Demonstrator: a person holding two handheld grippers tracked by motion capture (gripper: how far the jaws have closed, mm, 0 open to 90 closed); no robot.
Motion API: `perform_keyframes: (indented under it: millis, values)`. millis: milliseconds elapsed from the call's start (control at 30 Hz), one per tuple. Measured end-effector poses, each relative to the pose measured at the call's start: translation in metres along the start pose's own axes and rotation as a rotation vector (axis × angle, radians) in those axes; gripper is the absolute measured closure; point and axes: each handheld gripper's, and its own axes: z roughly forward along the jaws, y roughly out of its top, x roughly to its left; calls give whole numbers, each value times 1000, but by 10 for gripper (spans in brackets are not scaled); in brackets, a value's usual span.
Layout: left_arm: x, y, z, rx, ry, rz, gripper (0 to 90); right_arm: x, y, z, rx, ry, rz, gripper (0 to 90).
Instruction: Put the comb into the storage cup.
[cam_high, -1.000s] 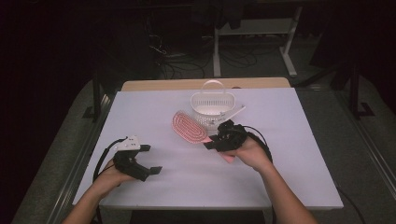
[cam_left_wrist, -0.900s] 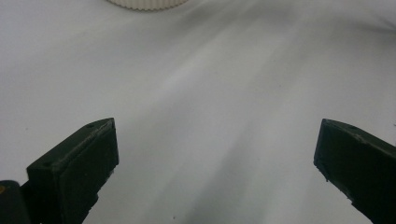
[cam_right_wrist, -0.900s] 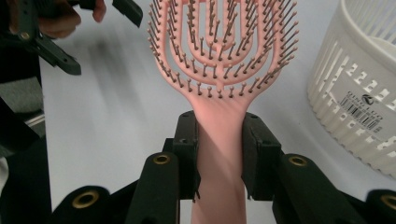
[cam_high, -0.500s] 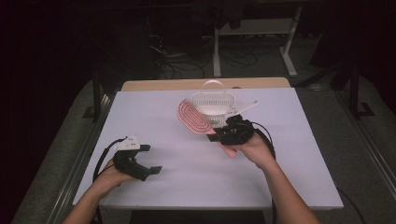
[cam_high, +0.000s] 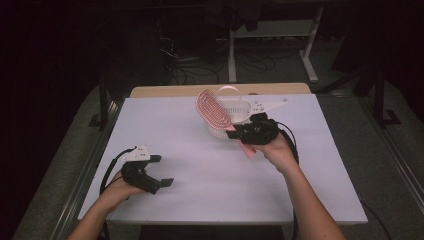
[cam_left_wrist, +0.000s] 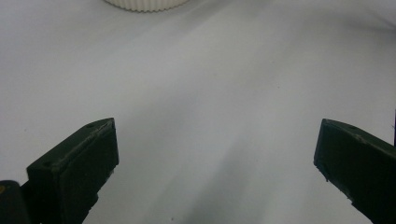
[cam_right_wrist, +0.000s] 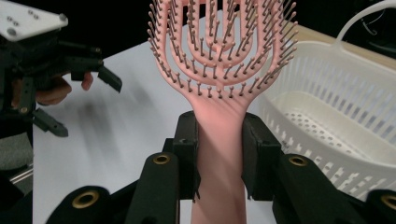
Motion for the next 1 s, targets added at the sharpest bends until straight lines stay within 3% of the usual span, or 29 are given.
perform_keyframes:
  millis: [1000]
  values:
    - [0, -4, 4, -36, -26, 13, 0, -38, 45, 5, -114, -94, 0, 688]
